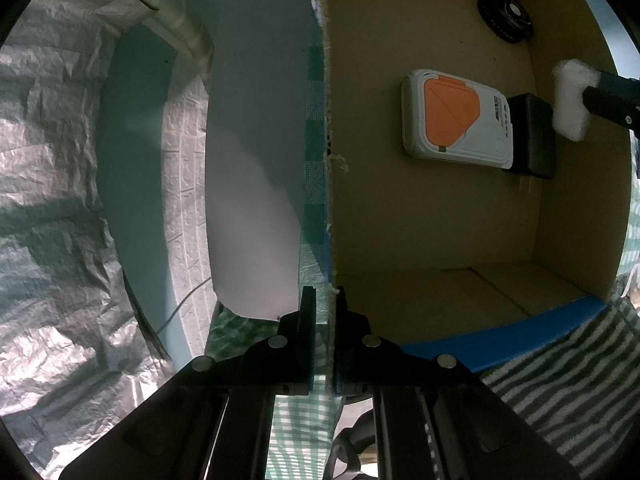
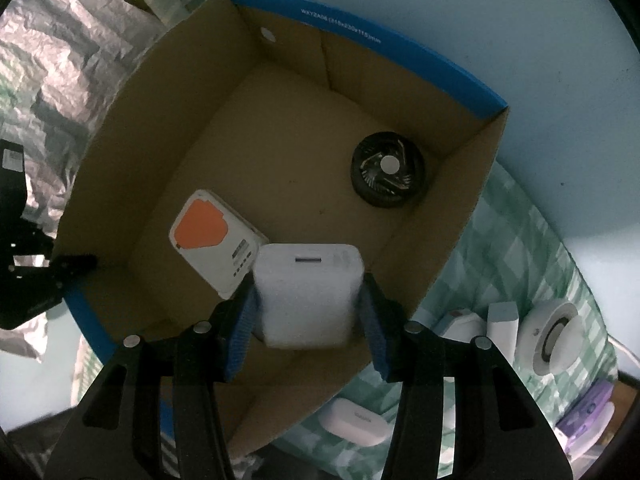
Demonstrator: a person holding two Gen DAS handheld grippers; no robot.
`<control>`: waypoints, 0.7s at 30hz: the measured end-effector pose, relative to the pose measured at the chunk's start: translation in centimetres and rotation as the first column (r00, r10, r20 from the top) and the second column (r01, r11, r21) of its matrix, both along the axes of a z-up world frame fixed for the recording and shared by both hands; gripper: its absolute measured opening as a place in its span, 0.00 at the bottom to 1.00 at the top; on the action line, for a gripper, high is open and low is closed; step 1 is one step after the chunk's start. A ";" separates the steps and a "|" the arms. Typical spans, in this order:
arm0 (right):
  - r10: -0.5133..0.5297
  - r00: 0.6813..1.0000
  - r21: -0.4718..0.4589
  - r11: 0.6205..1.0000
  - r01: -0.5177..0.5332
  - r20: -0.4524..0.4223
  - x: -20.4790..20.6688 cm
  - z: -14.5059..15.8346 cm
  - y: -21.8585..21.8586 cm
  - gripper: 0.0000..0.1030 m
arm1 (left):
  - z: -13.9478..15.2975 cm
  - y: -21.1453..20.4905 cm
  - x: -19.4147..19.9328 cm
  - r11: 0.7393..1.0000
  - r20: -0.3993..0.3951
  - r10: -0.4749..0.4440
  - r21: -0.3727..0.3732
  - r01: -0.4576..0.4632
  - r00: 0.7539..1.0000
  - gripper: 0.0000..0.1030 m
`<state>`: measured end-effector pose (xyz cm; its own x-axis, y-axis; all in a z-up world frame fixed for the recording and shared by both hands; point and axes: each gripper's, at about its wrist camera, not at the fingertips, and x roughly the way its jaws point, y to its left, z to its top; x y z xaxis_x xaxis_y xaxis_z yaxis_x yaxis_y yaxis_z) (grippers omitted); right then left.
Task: Organize rigid objects
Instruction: 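Carry the white cube into the box beside the puck and release, then move the right gripper to the white oval earbud case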
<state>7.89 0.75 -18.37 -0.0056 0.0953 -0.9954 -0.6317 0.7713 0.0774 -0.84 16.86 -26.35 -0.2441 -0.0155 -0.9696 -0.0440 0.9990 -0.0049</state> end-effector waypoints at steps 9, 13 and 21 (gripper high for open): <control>-0.015 1.000 0.027 1.000 0.015 -0.008 -0.1 0.2 -0.1 0.47 | 0.0 0.0 -0.1 1.000 0.001 -0.002 0.001 0.002 1.000 0.09; -0.007 1.000 0.070 0.997 0.007 -0.006 -0.4 1.2 -0.5 0.54 | 0.0 -0.1 -0.1 1.000 0.002 -0.001 0.001 0.001 1.000 0.09; -0.003 0.999 0.103 0.995 -0.001 0.034 -0.7 3.6 -1.7 0.62 | -0.1 0.0 -0.2 1.000 0.000 -0.008 0.005 0.008 1.000 0.09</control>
<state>7.19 -0.92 -14.73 0.0278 0.1971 -0.9800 -0.6347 0.7609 0.1351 -1.01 16.84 -26.46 -0.2440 -0.0092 -0.9697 -0.0363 0.9993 -0.0004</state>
